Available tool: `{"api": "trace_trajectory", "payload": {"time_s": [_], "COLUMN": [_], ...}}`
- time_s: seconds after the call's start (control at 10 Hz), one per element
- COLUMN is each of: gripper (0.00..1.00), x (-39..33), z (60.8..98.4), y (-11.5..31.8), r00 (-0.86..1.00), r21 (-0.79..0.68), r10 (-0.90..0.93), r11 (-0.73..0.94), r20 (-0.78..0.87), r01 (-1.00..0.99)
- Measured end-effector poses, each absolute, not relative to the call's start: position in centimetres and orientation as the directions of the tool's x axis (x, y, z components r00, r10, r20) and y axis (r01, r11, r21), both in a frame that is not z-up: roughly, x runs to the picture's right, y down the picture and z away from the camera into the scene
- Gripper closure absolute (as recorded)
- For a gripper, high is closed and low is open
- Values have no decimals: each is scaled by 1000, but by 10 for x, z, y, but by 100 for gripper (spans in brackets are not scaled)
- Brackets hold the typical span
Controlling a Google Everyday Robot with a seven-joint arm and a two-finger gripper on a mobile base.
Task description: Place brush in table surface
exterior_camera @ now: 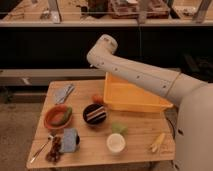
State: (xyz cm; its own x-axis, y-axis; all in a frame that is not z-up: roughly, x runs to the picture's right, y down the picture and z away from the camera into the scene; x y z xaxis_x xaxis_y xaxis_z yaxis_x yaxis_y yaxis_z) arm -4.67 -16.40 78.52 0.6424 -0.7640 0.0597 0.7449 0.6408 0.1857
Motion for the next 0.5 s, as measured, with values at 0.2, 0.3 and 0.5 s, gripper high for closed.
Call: {"api": "trace_trajectory", "payload": {"time_s": [0.2, 0.3, 0.5], "gripper": [100, 100, 100], "x": [-47, -48, -47], "z": [786, 786, 786], "y": [-163, -163, -164], "r00": [642, 641, 642], "r21": [185, 186, 185], "r10": [-764, -765, -764], "r11": [641, 640, 641], "r20": [61, 61, 60], "r01": [745, 746, 745]}}
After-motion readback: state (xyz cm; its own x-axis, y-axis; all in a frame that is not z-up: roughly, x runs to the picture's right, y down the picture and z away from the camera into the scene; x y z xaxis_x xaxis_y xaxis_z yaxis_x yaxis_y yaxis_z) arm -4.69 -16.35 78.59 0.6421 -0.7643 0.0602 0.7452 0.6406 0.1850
